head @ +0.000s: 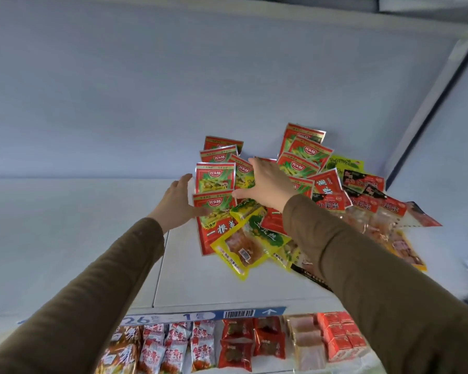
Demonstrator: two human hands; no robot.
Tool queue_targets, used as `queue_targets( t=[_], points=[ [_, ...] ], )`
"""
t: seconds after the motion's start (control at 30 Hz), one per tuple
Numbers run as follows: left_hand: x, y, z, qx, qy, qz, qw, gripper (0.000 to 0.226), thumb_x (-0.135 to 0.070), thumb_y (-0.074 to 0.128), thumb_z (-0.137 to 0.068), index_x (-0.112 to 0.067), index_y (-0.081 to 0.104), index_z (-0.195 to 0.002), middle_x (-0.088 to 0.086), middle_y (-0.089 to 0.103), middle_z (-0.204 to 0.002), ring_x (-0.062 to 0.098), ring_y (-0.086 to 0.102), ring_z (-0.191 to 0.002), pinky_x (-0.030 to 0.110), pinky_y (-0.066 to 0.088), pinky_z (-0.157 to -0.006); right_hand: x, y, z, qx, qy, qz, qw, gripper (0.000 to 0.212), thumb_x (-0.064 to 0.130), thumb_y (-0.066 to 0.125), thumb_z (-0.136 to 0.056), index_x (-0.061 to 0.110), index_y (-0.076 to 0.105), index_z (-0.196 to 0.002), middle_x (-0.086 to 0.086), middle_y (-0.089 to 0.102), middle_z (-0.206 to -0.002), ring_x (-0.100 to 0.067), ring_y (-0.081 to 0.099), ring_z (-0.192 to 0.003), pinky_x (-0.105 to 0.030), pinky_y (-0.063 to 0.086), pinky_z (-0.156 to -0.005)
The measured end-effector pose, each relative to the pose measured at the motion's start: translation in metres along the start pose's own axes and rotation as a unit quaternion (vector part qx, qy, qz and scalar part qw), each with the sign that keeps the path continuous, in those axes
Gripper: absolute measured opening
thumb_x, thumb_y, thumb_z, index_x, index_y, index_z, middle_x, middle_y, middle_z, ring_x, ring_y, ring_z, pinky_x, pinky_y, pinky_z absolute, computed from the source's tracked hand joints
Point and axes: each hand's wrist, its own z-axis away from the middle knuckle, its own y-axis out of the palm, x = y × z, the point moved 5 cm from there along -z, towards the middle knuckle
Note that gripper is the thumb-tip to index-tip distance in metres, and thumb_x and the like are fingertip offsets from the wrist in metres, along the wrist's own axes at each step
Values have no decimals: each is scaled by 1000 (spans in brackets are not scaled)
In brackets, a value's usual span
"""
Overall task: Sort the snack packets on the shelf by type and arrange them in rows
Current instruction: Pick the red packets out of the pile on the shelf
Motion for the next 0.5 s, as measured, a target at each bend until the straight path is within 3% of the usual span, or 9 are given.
queue_targets(
  t=[0.1,0.3,0.5],
  points=[
    [4,14,-19,6,-34,48,998,117,-38,89,-77,-21,12,-162,13,34,-162,36,44,-142,56,43,-111,-2,12,-27,33,3,41,999,127,83,68,-68,12,15,-160,-13,32,-163,-34,32,-149,-49,36,-117],
    [12,38,-42,20,-63,166,984,126,-23,91,-75,-21,0,-162,12,37,-160,34,52,-137,57,47,-110,-16,38,-67,124,28,86,988,161,92,70,-50,17,-24,-158,-17,8,-170,-36,10,-157,-53,19,-123],
    [9,44,-63,7,-32,194,980,124,-25,91,-75,-20,2,-162,3,56,-139,27,61,-124,51,52,-104,-19,56,-87,125,35,77,989,167,94,70,-44,19,-29,-156,-20,15,-168,-36,7,-157,-59,14,-122]
  ],
)
